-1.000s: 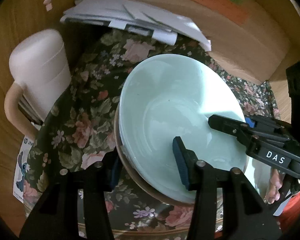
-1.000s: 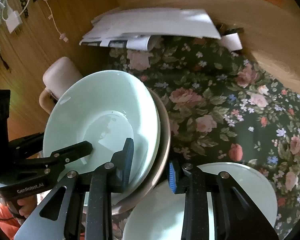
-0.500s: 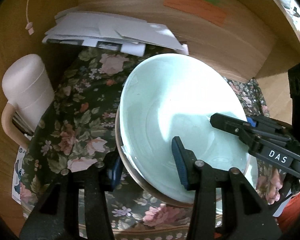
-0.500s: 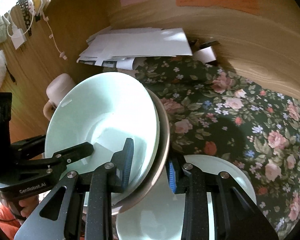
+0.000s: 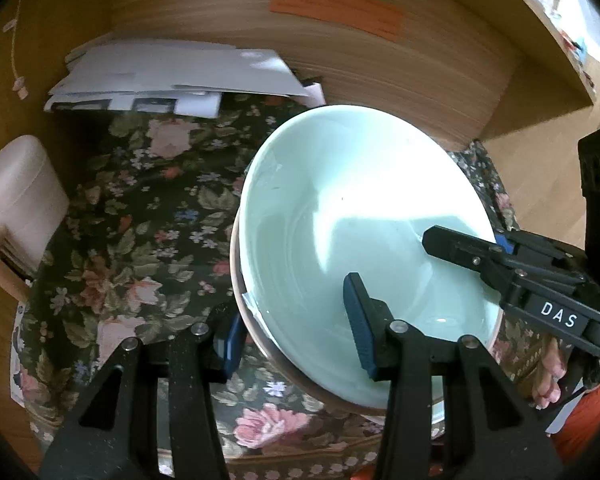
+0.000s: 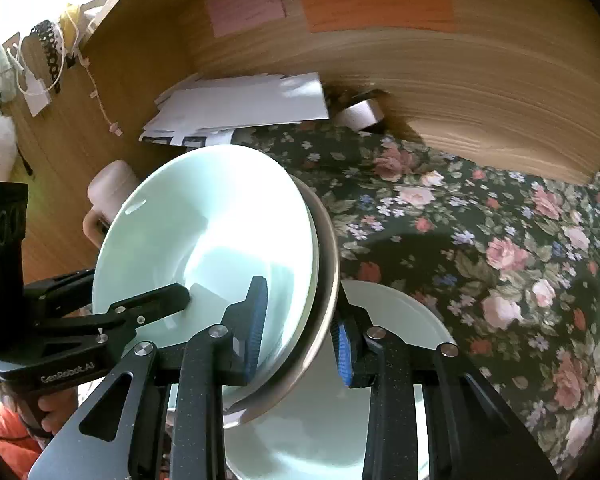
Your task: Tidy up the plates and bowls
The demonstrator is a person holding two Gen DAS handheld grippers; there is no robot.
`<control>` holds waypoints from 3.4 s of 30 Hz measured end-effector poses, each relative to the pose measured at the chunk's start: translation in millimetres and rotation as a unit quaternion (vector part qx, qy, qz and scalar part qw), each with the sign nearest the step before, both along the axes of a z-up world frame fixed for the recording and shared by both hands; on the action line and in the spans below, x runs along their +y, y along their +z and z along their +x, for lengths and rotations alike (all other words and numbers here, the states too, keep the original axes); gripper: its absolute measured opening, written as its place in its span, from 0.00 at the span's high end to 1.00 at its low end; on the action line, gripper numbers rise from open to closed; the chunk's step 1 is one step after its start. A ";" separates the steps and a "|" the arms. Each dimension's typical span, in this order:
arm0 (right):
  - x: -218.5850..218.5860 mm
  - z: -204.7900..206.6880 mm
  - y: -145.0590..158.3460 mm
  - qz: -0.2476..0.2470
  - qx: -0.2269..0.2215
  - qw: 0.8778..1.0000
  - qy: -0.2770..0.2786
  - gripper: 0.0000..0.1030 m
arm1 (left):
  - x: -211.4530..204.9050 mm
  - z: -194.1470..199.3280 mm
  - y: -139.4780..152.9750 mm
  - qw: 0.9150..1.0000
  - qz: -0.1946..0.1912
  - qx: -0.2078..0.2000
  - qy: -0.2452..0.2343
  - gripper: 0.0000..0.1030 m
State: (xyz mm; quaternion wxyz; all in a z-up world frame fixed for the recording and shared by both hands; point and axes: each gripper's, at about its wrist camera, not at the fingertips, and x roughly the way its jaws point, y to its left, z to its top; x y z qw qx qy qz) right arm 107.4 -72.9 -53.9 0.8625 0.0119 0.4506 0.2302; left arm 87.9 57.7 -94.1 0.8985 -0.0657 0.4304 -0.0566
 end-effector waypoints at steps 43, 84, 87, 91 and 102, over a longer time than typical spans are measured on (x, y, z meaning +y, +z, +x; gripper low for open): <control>-74.4 -14.8 -43.2 0.038 0.058 0.996 -0.064 0.70 | -59.9 13.3 -37.2 0.998 -0.012 0.037 -0.040 0.58; -50.0 -146.1 84.2 0.032 -0.299 0.950 -0.082 0.00 | -54.4 -133.5 76.0 0.949 0.051 -0.310 0.031 0.03; -49.9 -147.4 83.3 0.034 -0.296 0.951 -0.083 0.00 | -55.2 -135.9 75.5 0.948 0.049 -0.314 0.030 0.02; -50.7 -148.3 82.7 0.035 -0.297 0.951 -0.084 0.00 | -56.1 -136.7 75.0 0.947 0.050 -0.316 0.031 0.02; -47.7 -149.8 82.7 0.031 -0.301 0.950 -0.082 0.00 | -55.3 -136.1 74.8 0.947 0.048 -0.315 0.032 0.01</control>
